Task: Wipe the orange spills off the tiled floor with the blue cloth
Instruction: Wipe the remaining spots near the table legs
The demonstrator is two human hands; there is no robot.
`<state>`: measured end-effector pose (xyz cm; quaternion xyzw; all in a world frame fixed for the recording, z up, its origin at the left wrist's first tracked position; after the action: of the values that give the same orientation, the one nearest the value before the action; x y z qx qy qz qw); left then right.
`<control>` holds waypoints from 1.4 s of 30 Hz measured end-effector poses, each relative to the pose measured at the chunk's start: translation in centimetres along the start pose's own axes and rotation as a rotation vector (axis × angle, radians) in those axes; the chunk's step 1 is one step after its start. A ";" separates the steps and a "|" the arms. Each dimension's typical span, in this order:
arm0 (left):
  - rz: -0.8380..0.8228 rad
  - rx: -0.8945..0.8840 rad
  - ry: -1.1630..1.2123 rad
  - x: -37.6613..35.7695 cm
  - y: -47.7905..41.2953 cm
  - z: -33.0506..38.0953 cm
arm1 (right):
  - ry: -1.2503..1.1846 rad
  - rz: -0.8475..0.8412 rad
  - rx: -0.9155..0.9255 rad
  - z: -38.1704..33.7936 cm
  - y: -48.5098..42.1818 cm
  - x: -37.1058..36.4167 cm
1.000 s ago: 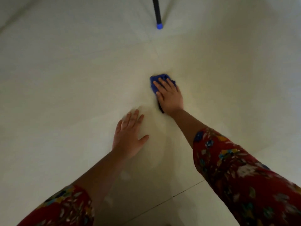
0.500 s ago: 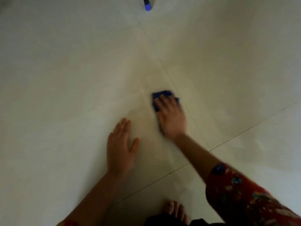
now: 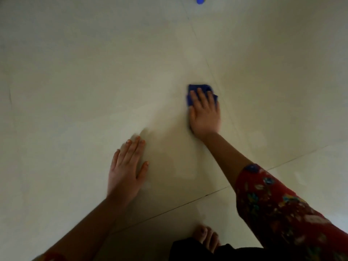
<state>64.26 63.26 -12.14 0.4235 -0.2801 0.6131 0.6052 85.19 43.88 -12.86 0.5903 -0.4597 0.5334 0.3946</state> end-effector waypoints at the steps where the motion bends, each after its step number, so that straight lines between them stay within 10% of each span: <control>1: -0.006 -0.005 -0.032 0.6 -0.2 -0.8 | 0.003 0.019 0.181 -2.9 0.3 -0.5; 6: -0.012 -0.005 -0.167 4.7 -0.5 -5.3 | -0.056 -0.188 0.983 -7.8 11.1 -0.7; 14: -0.300 -0.144 -0.224 9.4 5.2 -11.1 | 0.036 -0.008 0.428 -8.9 -0.9 -1.4; 18: -0.274 -0.125 -0.220 10.9 8.4 -13.1 | 0.134 -0.024 1.321 -15.3 6.2 -2.7; 21: -0.188 -0.032 -0.154 10.4 10.2 -14.2 | 0.164 -0.130 1.661 -15.4 6.5 -2.3; 28: 0.271 0.433 0.220 8.0 14.4 -17.9 | 0.043 -0.014 0.893 -26.1 2.4 -3.9; 35: 0.458 0.567 0.230 8.9 16.5 -20.6 | 0.013 -0.185 1.749 -26.8 12.5 -4.1; 42: 0.548 0.586 0.245 9.1 18.5 -21.9 | 0.017 -0.097 0.830 -35.3 -0.7 -5.2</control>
<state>42.99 84.54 -11.81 0.4113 -0.1222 0.8511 0.3025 76.36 78.45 -13.74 0.7156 -0.1742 0.6592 0.1516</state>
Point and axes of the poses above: each hand's wrist, its own y-axis away from the middle knuckle, its own x-axis out of the back of the hand, z = x × y, the point moved 3 cm from there along -y, towards the middle knuckle, and after that the axes turned 5 degrees about y, right-handed, at the moved point
